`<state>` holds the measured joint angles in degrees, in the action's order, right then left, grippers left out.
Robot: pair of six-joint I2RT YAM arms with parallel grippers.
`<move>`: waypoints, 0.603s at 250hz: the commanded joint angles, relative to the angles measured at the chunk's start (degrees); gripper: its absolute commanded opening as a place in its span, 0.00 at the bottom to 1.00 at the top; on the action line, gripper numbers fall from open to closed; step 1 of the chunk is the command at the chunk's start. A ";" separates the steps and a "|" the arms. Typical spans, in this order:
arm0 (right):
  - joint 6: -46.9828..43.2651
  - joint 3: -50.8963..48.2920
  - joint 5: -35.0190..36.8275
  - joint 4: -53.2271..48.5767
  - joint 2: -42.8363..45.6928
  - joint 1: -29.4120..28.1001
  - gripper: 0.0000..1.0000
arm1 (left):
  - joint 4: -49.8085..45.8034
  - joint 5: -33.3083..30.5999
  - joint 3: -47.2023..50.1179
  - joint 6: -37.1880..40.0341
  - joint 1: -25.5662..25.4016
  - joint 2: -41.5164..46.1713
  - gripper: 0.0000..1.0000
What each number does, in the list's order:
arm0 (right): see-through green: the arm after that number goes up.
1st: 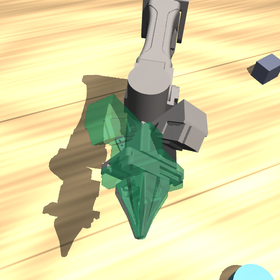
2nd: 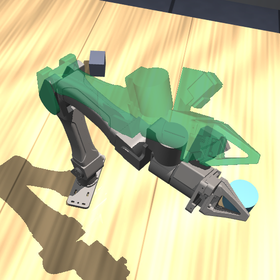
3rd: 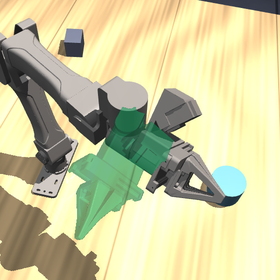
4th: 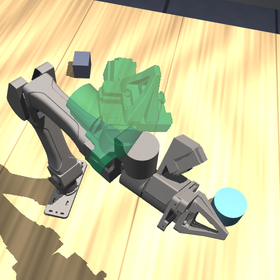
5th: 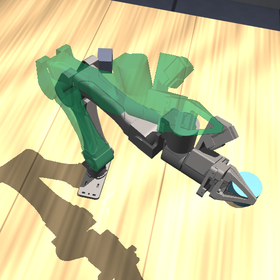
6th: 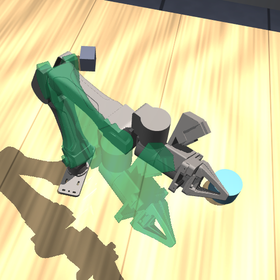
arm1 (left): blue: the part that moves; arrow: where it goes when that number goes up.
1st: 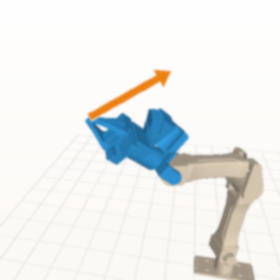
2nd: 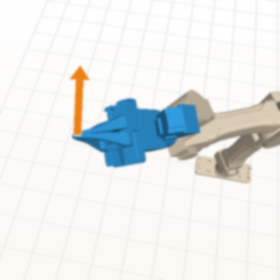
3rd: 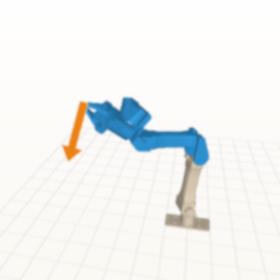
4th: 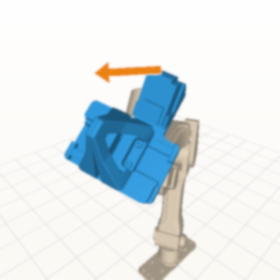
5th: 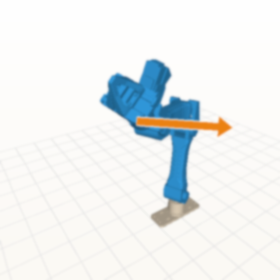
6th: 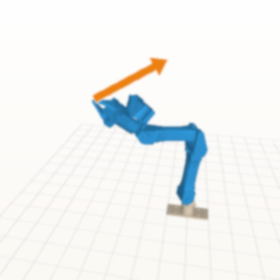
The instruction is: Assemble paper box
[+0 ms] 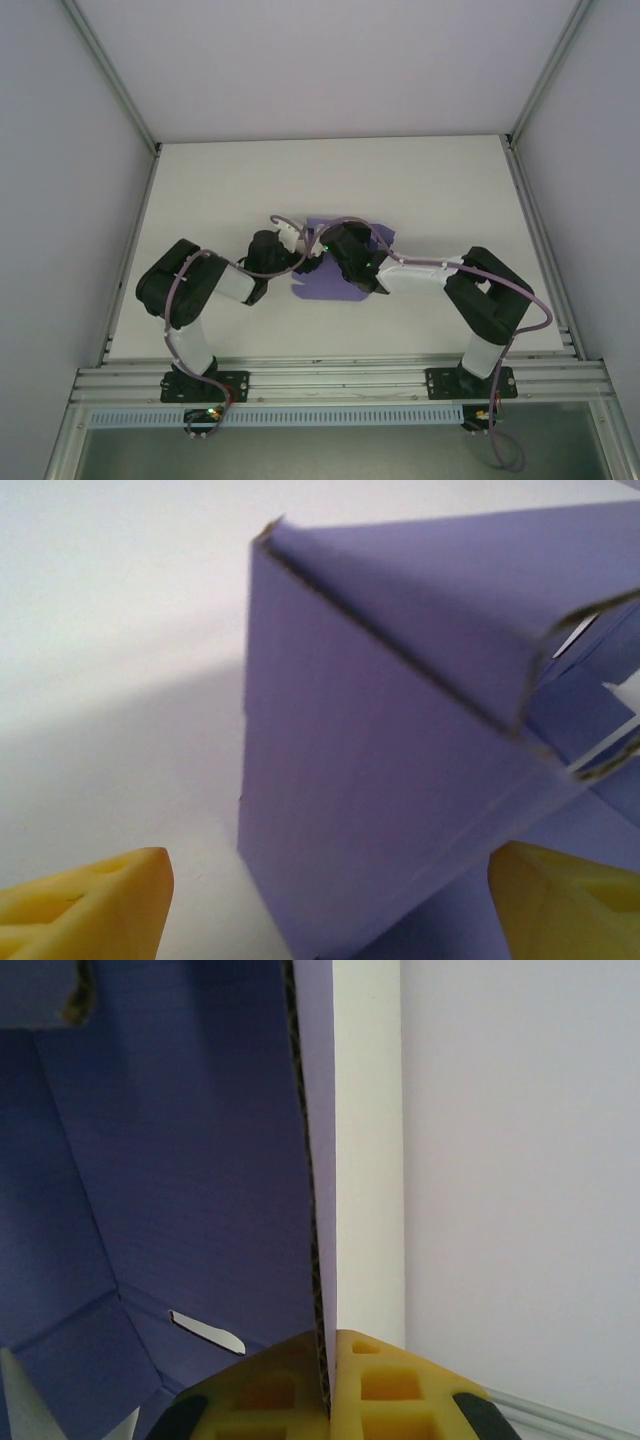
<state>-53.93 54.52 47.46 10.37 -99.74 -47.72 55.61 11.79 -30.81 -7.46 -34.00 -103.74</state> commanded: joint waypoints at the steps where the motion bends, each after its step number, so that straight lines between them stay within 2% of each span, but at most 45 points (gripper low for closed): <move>1: 2.35 -0.13 -3.93 -2.66 -2.15 -1.65 0.00 | 3.03 0.51 -2.42 0.91 -0.98 -1.63 0.85; 32: -2.14 -4.26 -4.10 5.38 -1.69 -2.63 0.00 | 6.53 0.36 -0.83 -0.90 -0.20 -2.31 0.71; 58: -4.69 -7.16 -2.81 11.18 -1.90 -3.55 0.00 | 9.80 -0.60 0.42 -2.77 1.27 -2.93 0.70; 117: -3.58 -8.19 2.21 9.20 -4.03 -6.39 0.00 | 12.04 -5.17 1.19 -3.42 1.43 -1.96 0.55; 141: -1.17 -7.88 1.45 7.10 -3.93 -6.59 0.00 | 12.25 -6.26 0.71 -2.09 1.05 -1.78 0.49; 151: 0.30 -7.36 0.72 5.32 -3.73 -6.59 0.00 | 12.29 -6.85 0.57 -1.71 0.80 -1.73 0.43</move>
<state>-57.19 48.14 54.24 24.08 -101.23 -52.29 62.00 11.31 -29.10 -10.04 -33.39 -106.19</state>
